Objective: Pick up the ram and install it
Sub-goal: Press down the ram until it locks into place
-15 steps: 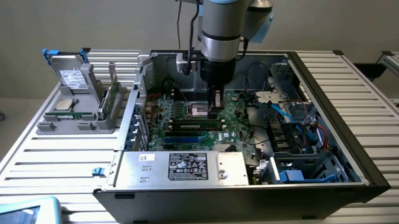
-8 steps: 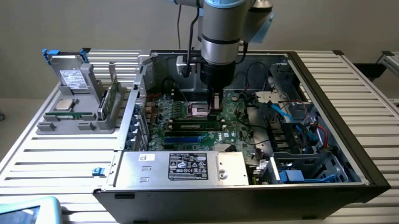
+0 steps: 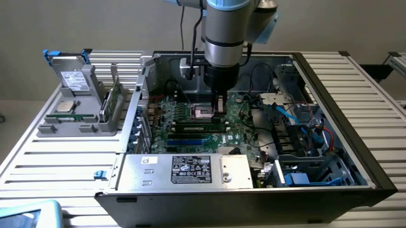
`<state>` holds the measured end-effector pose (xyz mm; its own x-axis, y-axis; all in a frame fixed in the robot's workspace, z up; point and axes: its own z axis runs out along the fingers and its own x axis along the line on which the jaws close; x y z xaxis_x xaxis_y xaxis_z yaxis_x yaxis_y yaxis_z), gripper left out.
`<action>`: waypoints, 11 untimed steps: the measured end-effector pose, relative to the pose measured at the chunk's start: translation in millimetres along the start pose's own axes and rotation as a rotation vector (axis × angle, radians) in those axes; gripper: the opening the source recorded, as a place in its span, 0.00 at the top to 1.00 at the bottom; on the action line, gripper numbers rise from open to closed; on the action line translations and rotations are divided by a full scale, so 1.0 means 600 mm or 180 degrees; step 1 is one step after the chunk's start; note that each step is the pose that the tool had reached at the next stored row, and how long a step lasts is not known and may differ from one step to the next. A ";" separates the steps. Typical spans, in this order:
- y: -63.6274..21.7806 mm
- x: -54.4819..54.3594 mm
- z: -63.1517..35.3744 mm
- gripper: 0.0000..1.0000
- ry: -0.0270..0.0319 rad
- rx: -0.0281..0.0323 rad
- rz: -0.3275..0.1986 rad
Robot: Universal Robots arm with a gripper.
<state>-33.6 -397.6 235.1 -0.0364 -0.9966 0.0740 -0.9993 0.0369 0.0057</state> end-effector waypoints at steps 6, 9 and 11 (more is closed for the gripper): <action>0.000 0.000 0.005 0.89 -0.0001 0.0026 0.0001; 0.000 -0.001 0.009 0.89 -0.0001 0.0028 0.0001; 0.000 -0.001 0.011 0.89 0.0000 0.0028 0.0001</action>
<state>-33.5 -397.6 228.5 -0.0367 -0.9966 0.0740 -0.9993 0.0366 -0.0031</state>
